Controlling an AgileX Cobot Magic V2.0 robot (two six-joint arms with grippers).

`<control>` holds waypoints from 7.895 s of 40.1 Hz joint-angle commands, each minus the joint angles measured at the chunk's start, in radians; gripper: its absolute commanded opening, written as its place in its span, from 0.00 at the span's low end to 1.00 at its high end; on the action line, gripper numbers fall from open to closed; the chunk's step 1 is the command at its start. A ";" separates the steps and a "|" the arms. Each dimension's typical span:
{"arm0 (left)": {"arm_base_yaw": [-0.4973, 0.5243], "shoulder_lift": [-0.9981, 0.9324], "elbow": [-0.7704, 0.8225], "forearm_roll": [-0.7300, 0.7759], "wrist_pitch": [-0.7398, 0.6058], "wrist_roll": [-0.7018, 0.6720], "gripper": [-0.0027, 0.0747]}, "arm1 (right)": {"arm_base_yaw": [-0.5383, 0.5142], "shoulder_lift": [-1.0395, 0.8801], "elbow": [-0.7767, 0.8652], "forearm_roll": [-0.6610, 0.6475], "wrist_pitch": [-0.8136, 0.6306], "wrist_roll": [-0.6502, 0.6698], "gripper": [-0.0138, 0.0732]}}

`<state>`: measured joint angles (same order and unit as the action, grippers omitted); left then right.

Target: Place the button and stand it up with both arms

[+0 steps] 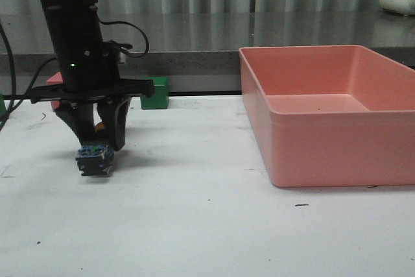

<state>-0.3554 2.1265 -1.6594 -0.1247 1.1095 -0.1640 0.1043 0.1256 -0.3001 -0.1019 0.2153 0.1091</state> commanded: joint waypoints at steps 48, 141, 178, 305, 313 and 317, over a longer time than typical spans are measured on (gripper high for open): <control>-0.025 -0.381 1.303 -0.010 -2.403 0.164 0.28 | 0.000 0.010 -0.028 -0.014 -0.088 -0.010 0.09; -0.025 -1.515 1.014 0.098 -0.799 0.164 0.01 | 0.000 0.010 -0.028 -0.014 -0.088 -0.010 0.09; -0.025 -1.749 1.018 0.108 -0.619 0.164 0.01 | 0.000 0.010 -0.028 -0.014 -0.088 -0.010 0.09; 0.364 -2.154 1.683 0.103 -1.056 0.040 0.01 | -0.001 -0.154 0.324 0.088 -0.088 -0.010 0.09; 0.364 -2.154 1.683 0.103 -1.056 0.040 0.01 | -0.001 -0.154 0.324 0.088 -0.088 -0.010 0.09; 0.364 -2.154 1.683 0.103 -1.056 0.040 0.01 | -0.001 -0.154 0.324 0.088 -0.088 -0.010 0.09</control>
<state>0.0087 -0.0026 0.0084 -0.0136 0.1360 -0.1147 0.1043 -0.0095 0.0279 -0.0145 0.1994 0.1091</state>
